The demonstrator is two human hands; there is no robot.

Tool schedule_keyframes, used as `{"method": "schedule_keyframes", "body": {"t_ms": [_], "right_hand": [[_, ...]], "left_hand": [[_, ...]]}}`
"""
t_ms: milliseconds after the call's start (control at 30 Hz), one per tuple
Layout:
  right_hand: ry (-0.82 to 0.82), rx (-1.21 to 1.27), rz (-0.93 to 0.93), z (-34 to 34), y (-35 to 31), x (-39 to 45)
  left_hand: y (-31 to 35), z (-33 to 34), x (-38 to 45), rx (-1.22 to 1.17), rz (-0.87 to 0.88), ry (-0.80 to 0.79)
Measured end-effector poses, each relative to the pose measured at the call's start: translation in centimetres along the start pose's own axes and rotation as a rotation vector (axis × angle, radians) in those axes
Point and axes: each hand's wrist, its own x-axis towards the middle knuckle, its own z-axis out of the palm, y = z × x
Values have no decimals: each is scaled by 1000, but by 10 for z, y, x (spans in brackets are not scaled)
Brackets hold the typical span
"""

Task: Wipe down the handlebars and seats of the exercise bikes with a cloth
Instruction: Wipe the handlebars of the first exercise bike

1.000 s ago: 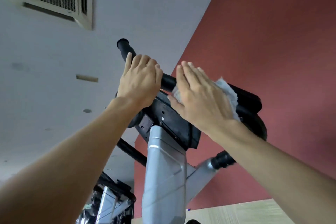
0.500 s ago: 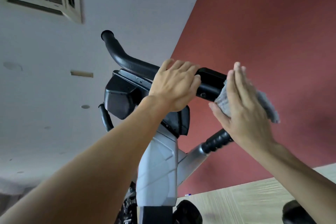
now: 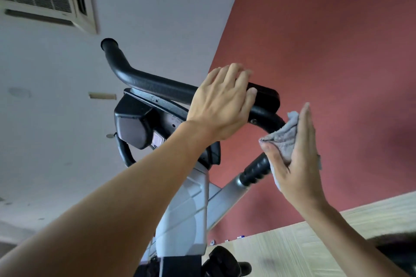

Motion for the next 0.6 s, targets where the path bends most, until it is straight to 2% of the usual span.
{"method": "schedule_keyframes", "body": {"t_ms": [100,200,267,467,600], "right_hand": [[-33,54,86,-6,1,0],[-50,-35,10,-8,-14,22],[-93,-6,7,-9,-19,32],[-239,326,326,-34,-3,12],[-149,210,251,-29,-17,23]], "left_hand": [[1,-3,1,-3,-6,-17],[1,-5,1,-10,-11,-18],[1,-4,2,-16,-11,-16],[2,-6,3,-10,-15,-42],[3,-6,3,-7,-25,-29]]}}
